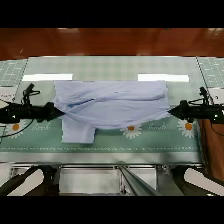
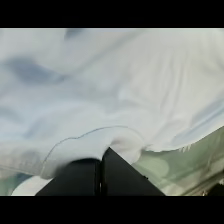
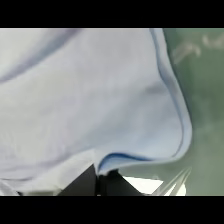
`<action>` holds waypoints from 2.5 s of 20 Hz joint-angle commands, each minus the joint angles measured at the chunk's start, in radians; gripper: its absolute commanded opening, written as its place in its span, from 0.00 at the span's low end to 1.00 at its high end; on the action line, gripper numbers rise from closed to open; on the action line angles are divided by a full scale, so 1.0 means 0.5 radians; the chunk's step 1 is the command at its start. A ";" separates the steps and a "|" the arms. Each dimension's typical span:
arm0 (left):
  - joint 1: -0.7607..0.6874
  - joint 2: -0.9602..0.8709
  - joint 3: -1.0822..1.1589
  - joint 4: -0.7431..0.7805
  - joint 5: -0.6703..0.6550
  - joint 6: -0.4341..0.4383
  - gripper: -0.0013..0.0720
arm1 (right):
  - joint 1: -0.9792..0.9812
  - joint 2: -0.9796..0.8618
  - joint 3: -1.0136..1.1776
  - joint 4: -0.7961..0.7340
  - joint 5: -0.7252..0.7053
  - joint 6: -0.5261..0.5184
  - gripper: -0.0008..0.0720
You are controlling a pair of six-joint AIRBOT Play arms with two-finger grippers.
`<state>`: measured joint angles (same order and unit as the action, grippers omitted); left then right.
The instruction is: Fold the shirts.
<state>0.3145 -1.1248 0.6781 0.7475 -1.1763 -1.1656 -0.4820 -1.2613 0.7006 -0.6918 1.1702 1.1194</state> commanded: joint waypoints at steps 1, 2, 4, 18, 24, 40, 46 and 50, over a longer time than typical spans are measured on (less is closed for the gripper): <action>-0.031 -0.227 0.333 -0.001 0.034 -0.012 0.05 | 0.091 -0.107 0.272 0.037 0.020 0.004 0.04; -0.038 -0.353 0.458 -0.002 0.040 -0.068 0.05 | 0.138 -0.163 0.360 0.037 -0.010 0.014 0.04; -0.050 -0.594 0.713 -0.014 0.041 -0.159 0.05 | 0.212 -0.311 0.562 0.035 -0.089 0.085 0.04; -0.217 -1.575 1.901 -0.031 -0.028 -0.455 0.05 | 0.237 -1.015 1.223 0.272 -0.217 0.142 0.04; -0.219 -1.613 1.907 -0.047 -0.043 -0.448 0.29 | 0.237 -1.101 1.223 0.385 -0.316 0.133 0.30; -0.127 0.150 0.529 0.175 0.413 -0.287 0.70 | -0.186 -0.787 0.755 0.034 -0.089 0.126 0.59; -0.386 0.276 0.332 0.132 0.490 -0.311 0.70 | 0.151 -0.992 0.864 0.336 -0.124 0.092 0.59; -0.415 0.261 0.333 0.101 0.564 -0.312 0.70 | 0.362 -1.109 1.004 0.358 -0.262 0.233 0.59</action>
<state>0.1253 -1.0008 0.8585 0.8165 -0.9310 -1.3228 -0.3721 -1.7744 1.1656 -0.5335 1.0912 1.1942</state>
